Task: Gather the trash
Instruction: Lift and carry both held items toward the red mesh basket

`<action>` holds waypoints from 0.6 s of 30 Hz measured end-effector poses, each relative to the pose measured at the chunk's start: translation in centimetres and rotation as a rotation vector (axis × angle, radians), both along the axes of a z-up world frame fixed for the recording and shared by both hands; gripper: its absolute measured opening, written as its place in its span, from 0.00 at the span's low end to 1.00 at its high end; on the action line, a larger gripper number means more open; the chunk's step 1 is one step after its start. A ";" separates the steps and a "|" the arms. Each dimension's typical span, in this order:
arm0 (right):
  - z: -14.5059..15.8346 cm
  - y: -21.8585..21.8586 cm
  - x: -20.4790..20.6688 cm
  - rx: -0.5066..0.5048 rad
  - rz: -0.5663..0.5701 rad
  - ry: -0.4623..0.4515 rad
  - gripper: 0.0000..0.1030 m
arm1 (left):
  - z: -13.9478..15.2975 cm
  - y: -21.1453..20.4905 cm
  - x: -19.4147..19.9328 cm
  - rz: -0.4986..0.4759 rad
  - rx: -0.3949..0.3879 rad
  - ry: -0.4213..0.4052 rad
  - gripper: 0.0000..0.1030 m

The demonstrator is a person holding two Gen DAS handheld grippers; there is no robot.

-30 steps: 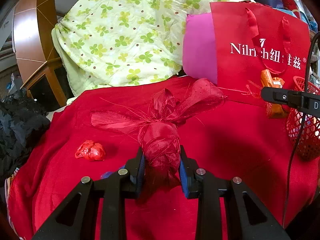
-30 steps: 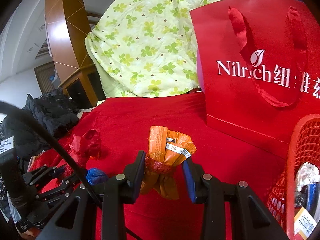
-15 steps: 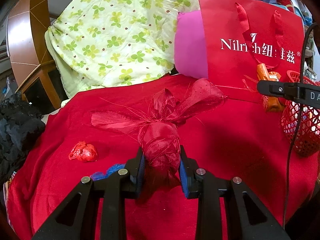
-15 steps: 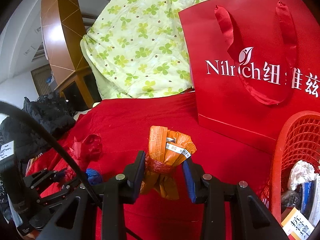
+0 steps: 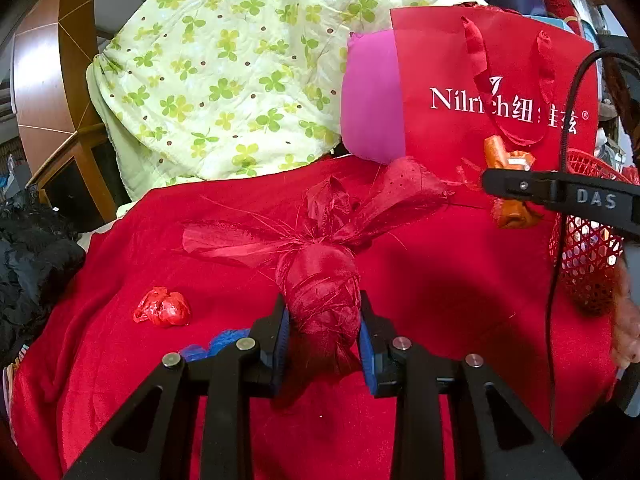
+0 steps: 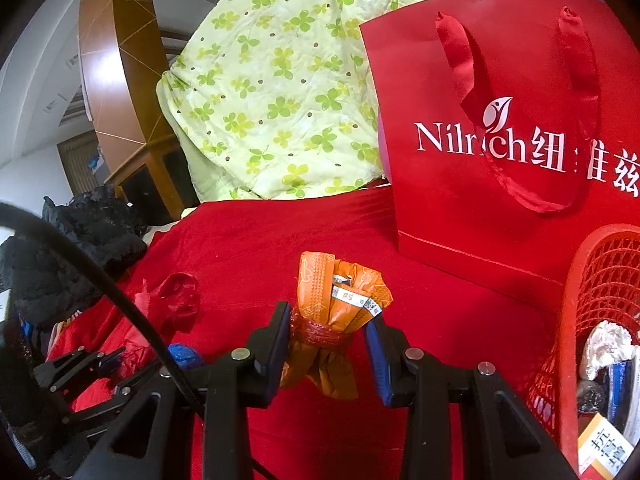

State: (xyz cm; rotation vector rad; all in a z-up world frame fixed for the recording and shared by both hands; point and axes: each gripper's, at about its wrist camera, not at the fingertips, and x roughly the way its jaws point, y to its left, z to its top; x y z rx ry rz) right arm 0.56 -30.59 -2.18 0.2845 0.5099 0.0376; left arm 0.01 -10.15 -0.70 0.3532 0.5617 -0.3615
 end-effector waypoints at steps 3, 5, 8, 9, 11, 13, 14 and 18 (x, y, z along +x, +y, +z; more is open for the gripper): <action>0.1 0.3 0.1 0.009 -0.011 -0.001 0.38 | 0.1 0.1 -0.2 -0.005 -0.008 -0.001 0.31; 0.2 0.4 0.0 0.017 -0.022 -0.005 0.38 | 0.3 0.2 -0.4 -0.010 -0.013 -0.006 0.31; 0.4 0.6 -0.1 0.027 -0.035 -0.013 0.38 | 0.6 0.5 -0.7 -0.017 -0.023 -0.011 0.31; 0.5 0.7 -0.1 0.027 -0.038 -0.017 0.38 | 0.6 0.5 -0.8 -0.017 -0.023 -0.012 0.31; 0.7 0.8 -0.5 0.029 -0.049 -0.027 0.38 | 0.7 0.7 -0.9 -0.015 -0.026 -0.018 0.31; 0.9 1.0 -0.8 0.032 -0.058 -0.035 0.38 | 0.8 0.9 -1.0 -0.013 -0.029 -0.020 0.31; 1.0 1.0 -1.1 0.034 -0.064 -0.040 0.38 | 0.8 0.9 -1.0 -0.010 -0.029 -0.023 0.31; 1.3 1.0 -2.3 0.049 -0.082 -0.055 0.38 | 0.8 0.9 -1.3 0.002 -0.020 -0.042 0.31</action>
